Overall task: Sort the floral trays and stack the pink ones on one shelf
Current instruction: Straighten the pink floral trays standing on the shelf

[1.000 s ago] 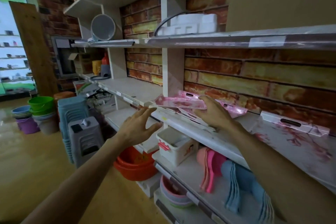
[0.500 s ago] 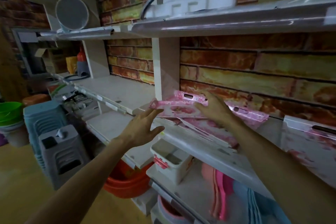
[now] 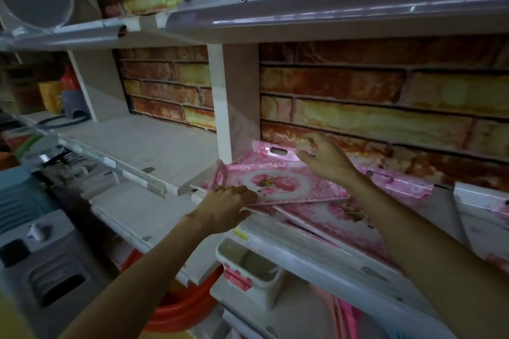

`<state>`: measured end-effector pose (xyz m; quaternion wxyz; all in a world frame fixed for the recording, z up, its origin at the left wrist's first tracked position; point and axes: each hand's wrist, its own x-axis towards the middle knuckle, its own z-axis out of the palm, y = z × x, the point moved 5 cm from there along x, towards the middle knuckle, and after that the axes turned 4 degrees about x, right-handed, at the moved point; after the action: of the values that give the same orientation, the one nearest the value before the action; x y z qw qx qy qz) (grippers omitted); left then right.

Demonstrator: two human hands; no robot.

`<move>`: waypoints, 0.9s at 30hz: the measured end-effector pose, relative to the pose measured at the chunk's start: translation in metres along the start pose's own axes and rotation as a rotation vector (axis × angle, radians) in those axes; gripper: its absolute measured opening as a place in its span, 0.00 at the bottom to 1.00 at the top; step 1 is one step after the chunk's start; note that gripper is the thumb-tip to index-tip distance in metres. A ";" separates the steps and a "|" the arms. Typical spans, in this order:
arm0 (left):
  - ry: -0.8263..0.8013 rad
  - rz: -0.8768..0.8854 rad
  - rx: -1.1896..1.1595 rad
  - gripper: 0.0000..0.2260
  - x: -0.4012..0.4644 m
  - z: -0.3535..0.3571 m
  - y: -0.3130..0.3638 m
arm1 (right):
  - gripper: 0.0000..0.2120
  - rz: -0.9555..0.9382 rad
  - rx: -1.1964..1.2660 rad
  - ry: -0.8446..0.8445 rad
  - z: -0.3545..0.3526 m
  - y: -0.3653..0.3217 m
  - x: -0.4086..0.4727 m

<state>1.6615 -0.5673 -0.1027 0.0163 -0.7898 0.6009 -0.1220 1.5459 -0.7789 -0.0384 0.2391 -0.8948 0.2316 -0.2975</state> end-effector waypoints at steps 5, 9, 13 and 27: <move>-0.016 0.159 -0.001 0.13 0.020 0.008 -0.017 | 0.23 0.066 -0.028 0.028 0.010 -0.001 0.010; 0.018 0.353 -0.011 0.14 0.031 0.005 -0.023 | 0.21 0.156 -0.040 0.075 0.009 -0.001 0.013; 0.025 0.497 -0.122 0.15 0.044 -0.001 -0.036 | 0.15 0.249 -0.069 0.174 0.004 -0.004 0.013; 0.057 0.499 -0.280 0.08 0.106 -0.063 -0.070 | 0.23 0.775 0.304 0.676 -0.009 0.016 -0.031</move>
<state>1.7403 -0.6414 -0.0112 -0.0800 -0.6084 0.7878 -0.0522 1.5137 -0.7770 -0.0539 0.3702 -0.5535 0.5633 -0.4892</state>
